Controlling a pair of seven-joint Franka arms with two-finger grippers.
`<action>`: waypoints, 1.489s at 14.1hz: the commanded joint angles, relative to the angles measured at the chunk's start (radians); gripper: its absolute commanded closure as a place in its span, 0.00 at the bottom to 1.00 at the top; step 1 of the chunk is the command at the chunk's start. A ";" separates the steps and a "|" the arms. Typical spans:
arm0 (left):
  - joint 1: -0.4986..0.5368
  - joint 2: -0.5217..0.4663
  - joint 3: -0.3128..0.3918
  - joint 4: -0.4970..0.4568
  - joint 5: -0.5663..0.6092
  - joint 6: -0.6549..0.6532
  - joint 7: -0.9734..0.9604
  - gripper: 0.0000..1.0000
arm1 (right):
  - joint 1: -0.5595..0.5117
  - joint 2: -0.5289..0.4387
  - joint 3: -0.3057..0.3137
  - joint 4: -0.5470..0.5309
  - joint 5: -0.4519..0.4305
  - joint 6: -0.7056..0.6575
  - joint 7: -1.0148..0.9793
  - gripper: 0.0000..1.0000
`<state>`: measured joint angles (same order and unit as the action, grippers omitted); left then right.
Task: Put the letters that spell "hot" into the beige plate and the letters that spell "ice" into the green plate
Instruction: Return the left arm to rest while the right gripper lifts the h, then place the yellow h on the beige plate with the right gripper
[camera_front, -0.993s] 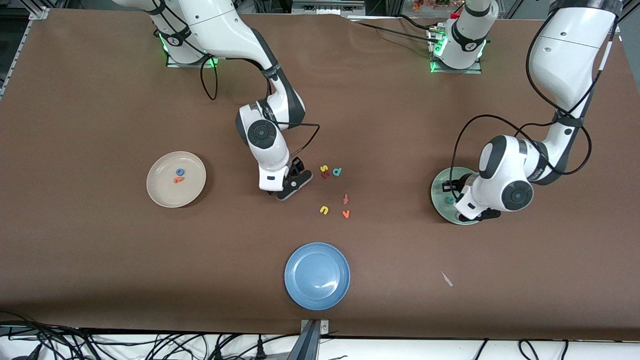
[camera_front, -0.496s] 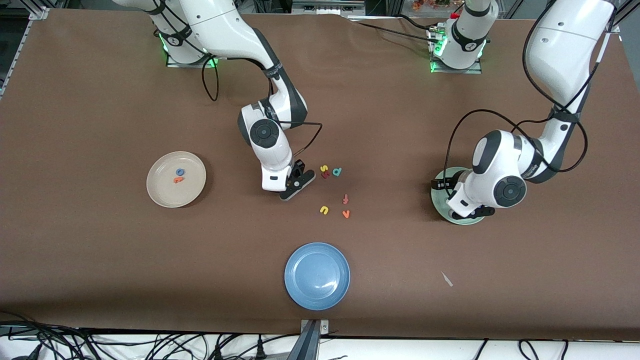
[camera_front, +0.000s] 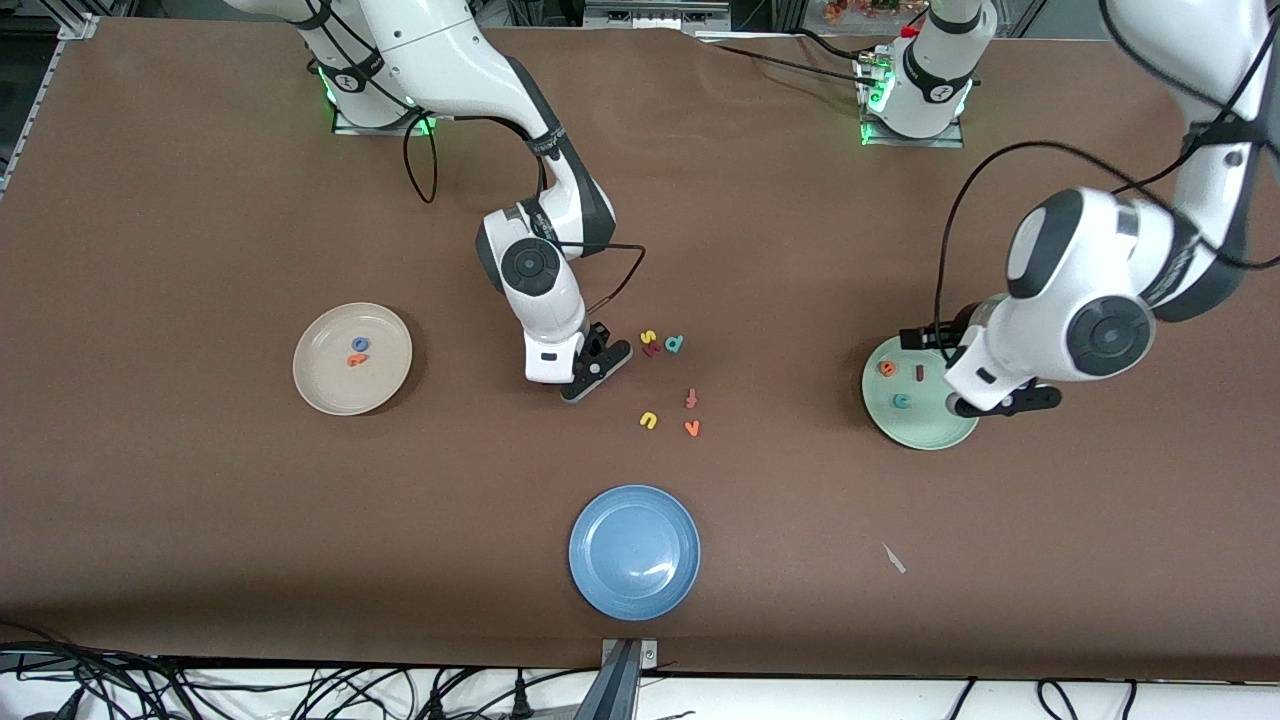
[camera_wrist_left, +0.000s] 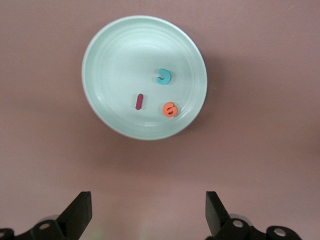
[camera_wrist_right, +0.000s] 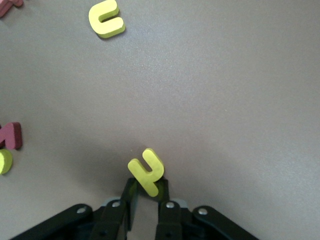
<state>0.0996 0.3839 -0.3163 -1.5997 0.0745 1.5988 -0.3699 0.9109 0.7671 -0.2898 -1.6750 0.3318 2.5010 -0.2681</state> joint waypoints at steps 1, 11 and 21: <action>0.003 -0.008 -0.009 0.139 0.001 -0.132 0.047 0.00 | 0.010 0.054 0.008 0.041 0.000 0.012 0.003 0.90; -0.109 -0.311 0.203 -0.015 -0.068 -0.009 0.284 0.00 | 0.005 0.035 -0.014 0.086 0.003 -0.109 0.004 1.00; -0.104 -0.428 0.203 -0.097 -0.067 0.059 0.275 0.00 | 0.005 -0.328 -0.287 -0.305 -0.002 -0.234 -0.117 1.00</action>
<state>0.0077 -0.0589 -0.1265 -1.7397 0.0239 1.6889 -0.1129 0.9072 0.5804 -0.5247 -1.8010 0.3318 2.2500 -0.3109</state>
